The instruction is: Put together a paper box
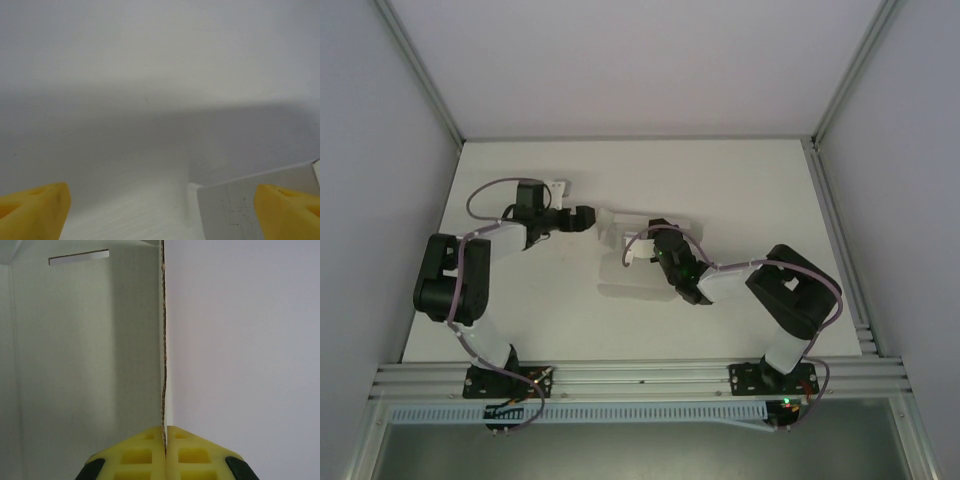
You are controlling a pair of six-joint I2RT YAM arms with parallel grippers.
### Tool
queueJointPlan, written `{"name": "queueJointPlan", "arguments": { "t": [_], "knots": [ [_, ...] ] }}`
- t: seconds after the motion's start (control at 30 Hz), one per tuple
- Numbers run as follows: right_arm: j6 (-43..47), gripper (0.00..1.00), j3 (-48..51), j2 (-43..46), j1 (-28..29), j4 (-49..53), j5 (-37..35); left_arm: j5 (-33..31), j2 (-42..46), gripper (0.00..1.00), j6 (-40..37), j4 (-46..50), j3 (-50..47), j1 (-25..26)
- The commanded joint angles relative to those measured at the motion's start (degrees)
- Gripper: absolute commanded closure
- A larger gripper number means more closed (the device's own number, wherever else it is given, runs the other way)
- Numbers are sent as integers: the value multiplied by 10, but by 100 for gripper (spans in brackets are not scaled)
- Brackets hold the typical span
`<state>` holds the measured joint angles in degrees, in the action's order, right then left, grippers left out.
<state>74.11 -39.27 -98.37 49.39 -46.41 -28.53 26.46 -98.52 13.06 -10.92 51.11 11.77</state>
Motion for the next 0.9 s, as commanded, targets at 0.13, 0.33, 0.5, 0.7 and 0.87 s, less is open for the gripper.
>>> {"name": "queueJointPlan", "arguments": {
  "t": [0.13, 0.33, 0.5, 0.7, 0.87],
  "knots": [
    [-23, 100, 2, 16, 2, 7, -6, 62, 47, 15, -27, -40, -47, 9],
    [-26, 100, 1, 23, 1, 21, -5, 138, 64, 25, -59, -65, -72, 15],
    [-31, 100, 1, 25, 1, 30, -3, 194, 48, 42, -91, -60, -57, 41],
    [-41, 100, 1, 33, 1, 42, -5, 211, 40, 63, -108, -51, -43, 70],
    [-46, 100, 3, 37, 1, 49, -8, 196, 48, 63, -102, -47, -52, 73]
  ]
}}
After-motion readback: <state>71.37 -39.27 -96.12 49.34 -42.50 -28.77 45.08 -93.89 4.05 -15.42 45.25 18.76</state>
